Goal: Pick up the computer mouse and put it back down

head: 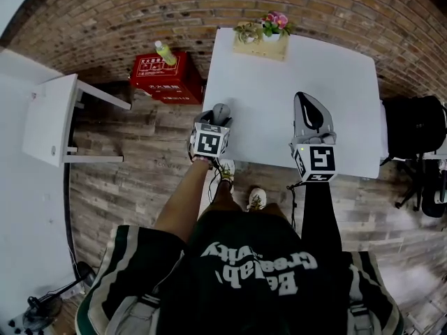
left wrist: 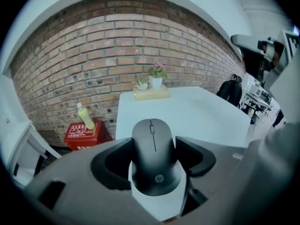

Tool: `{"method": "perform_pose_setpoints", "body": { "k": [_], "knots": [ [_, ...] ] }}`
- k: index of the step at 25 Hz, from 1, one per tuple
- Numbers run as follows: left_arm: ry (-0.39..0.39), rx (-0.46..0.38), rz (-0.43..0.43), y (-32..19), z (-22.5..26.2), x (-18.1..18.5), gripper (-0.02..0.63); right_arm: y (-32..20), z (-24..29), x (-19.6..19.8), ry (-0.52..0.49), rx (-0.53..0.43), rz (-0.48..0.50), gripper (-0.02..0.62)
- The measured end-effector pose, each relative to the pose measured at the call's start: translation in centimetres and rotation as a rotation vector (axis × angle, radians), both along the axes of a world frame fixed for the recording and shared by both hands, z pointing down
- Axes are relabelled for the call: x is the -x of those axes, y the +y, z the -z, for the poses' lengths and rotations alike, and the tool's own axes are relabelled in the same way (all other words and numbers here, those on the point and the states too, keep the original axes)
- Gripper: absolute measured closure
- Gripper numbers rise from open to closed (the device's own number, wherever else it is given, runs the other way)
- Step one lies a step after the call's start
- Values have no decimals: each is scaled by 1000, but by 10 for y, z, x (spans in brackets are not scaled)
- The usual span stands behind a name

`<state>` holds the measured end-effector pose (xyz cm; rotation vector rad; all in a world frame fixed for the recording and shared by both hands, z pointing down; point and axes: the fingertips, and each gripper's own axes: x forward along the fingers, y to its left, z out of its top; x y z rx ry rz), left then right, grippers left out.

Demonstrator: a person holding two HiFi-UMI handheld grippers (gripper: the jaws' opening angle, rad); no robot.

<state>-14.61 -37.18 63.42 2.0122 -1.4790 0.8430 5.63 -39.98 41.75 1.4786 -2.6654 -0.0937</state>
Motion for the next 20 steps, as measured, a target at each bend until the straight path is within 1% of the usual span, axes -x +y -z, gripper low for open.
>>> {"method": "perform_pose_setpoints", "body": {
  "k": [2, 6, 10, 12, 20],
  "knots": [
    [10, -64, 5, -3, 29, 0, 313, 1, 9, -3, -9, -18, -3, 581],
    [32, -220, 12, -10, 98, -6, 313, 3, 26, -10, -23, -49, 1, 581],
    [45, -365, 12, -8, 159, -13, 313, 9, 34, -14, -16, -67, 14, 581],
    [58, -419, 12, -5, 183, -18, 313, 11, 37, -20, -13, -76, 10, 581],
    [114, -588, -3, 14, 254, -47, 313, 22, 55, -52, -12, -118, -11, 581]
  ]
}}
